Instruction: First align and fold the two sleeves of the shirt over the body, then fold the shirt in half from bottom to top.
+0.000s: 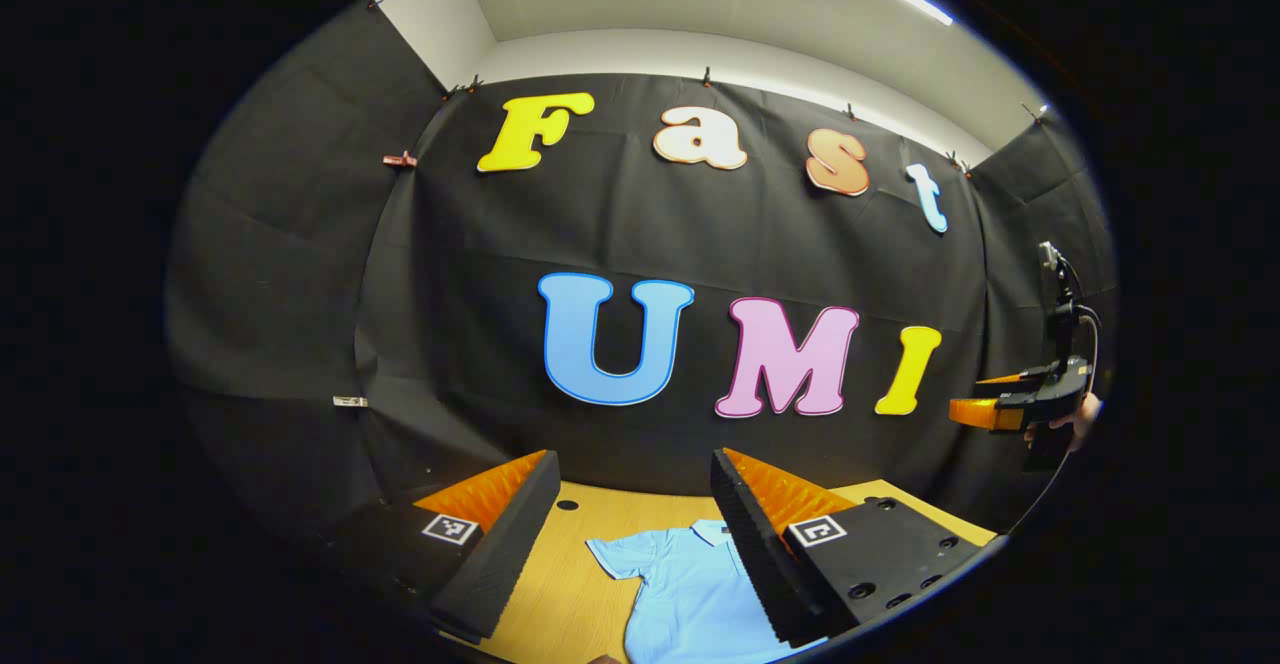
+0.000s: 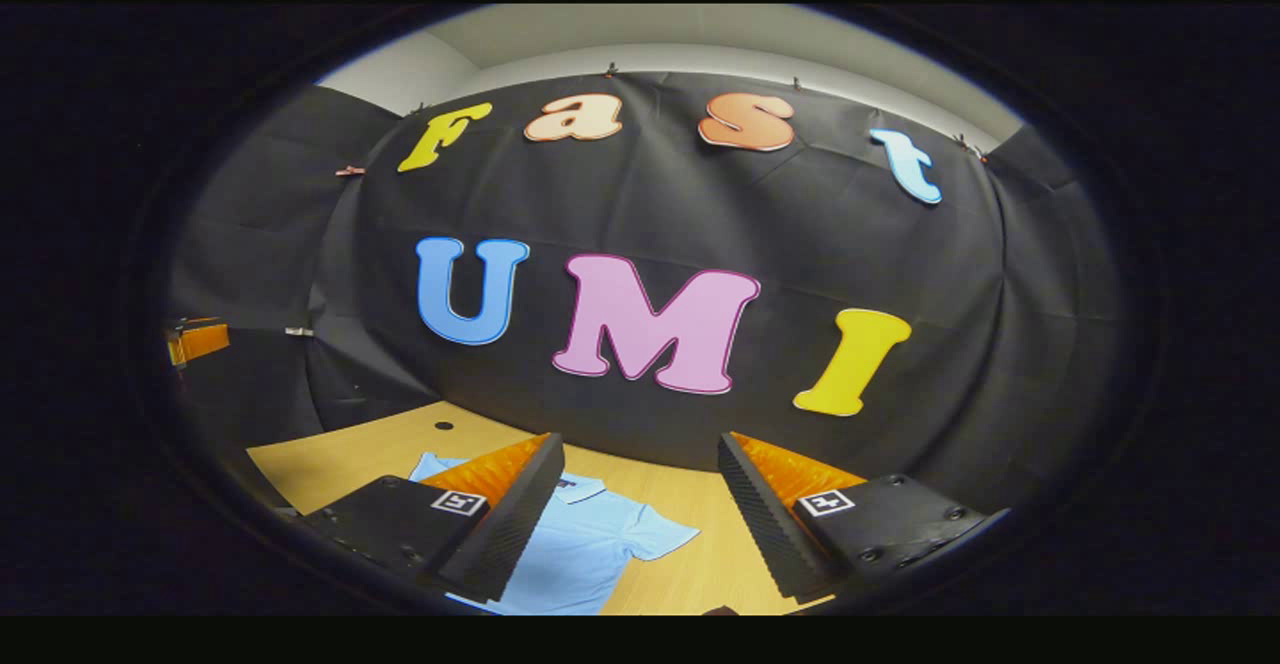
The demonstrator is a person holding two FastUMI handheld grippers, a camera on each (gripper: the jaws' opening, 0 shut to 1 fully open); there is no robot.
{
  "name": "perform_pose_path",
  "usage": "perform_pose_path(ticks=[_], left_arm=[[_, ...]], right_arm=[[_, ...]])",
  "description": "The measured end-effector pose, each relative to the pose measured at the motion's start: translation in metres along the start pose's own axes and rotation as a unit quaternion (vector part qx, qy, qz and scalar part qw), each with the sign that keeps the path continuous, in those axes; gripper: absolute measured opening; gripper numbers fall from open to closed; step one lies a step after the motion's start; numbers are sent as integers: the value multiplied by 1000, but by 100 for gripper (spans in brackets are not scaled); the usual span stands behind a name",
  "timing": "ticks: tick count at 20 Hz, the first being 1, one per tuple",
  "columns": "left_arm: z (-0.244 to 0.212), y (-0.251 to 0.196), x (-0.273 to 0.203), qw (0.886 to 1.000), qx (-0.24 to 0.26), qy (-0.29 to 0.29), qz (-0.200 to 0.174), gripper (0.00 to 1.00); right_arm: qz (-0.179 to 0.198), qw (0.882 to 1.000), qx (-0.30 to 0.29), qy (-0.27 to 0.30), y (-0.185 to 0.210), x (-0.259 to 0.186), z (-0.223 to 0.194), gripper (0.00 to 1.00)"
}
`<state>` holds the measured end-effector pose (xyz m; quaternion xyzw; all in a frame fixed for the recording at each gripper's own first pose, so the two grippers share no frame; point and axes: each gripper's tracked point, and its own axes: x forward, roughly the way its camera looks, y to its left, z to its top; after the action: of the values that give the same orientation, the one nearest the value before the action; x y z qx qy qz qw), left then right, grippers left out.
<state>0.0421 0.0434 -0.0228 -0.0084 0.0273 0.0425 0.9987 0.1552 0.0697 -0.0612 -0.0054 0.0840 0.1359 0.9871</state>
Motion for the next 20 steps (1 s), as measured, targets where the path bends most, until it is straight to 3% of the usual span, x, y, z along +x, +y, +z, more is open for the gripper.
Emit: perform_pose_path(ticks=[5, 10, 13, 16, 20], left_arm=[[-4, -17, 38, 1000, 22, 10, 0, 97], [-14, -27, 76, 999, 16, 16, 24, 97], [-35, -36, 97, 998, 23, 43, 29, 97], [-51, -55, 118, 997, -11, 71, 32, 97], [-54, -73, 144, 996, -13, 75, 45, 97]], right_arm=[[6, 999, 25, 43, -23, 69, -40, 97], [32, 996, 18, 80, -40, 128, -87, 97], [42, 991, 20, 122, -52, 162, -136, 97], [61, 983, 33, 168, -56, 187, -188, 97], [68, 974, 17, 217, -73, 208, -260, 98]])
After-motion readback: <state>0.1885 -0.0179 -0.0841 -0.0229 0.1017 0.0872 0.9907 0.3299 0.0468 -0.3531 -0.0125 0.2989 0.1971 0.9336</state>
